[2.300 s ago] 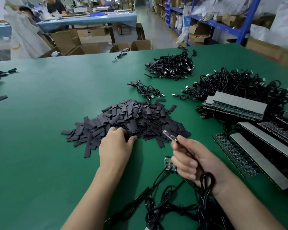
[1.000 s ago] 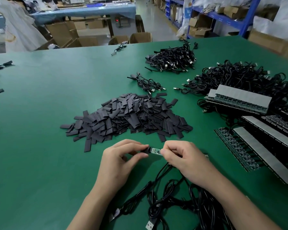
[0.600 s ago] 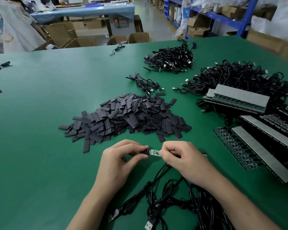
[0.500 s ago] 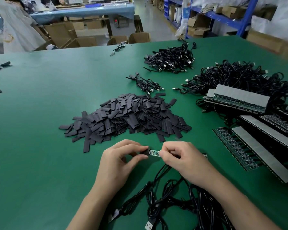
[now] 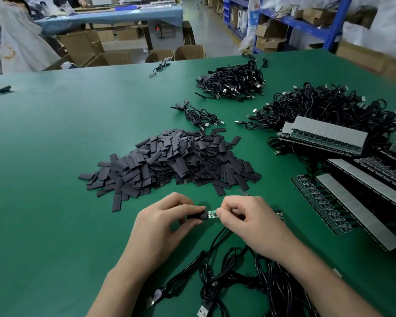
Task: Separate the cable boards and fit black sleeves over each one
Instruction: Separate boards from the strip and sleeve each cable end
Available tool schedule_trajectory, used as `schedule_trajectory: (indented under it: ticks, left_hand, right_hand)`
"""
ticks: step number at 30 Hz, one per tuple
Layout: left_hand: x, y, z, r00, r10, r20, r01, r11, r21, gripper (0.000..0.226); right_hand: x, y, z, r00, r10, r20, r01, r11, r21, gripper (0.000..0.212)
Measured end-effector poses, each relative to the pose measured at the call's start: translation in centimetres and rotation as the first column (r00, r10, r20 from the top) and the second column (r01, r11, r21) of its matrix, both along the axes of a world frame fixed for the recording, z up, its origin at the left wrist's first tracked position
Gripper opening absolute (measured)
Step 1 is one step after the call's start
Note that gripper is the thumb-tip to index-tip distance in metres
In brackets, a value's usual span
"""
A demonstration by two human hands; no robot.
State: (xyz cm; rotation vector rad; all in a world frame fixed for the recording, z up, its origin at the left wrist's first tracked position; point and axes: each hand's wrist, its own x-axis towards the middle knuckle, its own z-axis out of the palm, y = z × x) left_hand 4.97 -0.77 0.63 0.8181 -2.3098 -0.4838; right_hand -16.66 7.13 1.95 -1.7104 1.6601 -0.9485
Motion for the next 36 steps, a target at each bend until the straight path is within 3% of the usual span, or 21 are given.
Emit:
schedule_trajectory:
  ticks: [7,13,22,36]
  left_hand:
    - [-0.2,0.3,0.2,1.0,0.015,-0.013,-0.015,0.999,0.043,0.02]
    - [-0.7,0.9,0.3,0.997,0.005,-0.077,0.003,0.995,0.097,0.02]
    - [-0.5,0.3,0.1,0.991,0.027,-0.133,-0.02,0.999,0.051,0.02]
    - [-0.7,0.4,-0.1,0.991,-0.049,-0.124,0.044,0.998,-0.046,0.022]
  right_hand:
    - [-0.1,-0.1,0.3,0.998,-0.002,0.063,-0.001,0.999,0.043,0.04]
    - [0.0,0.0,0.1,0.999,0.041,0.015,-0.041,0.998,0.051,0.035]
    - [-0.6,0.1,0.8,0.99,0.071,0.125,-0.08,0.994,0.07,0.017]
    - [-0.3,0.2,1.3,0.986,0.056,0.159,-0.08,0.986,0.149,0.015]
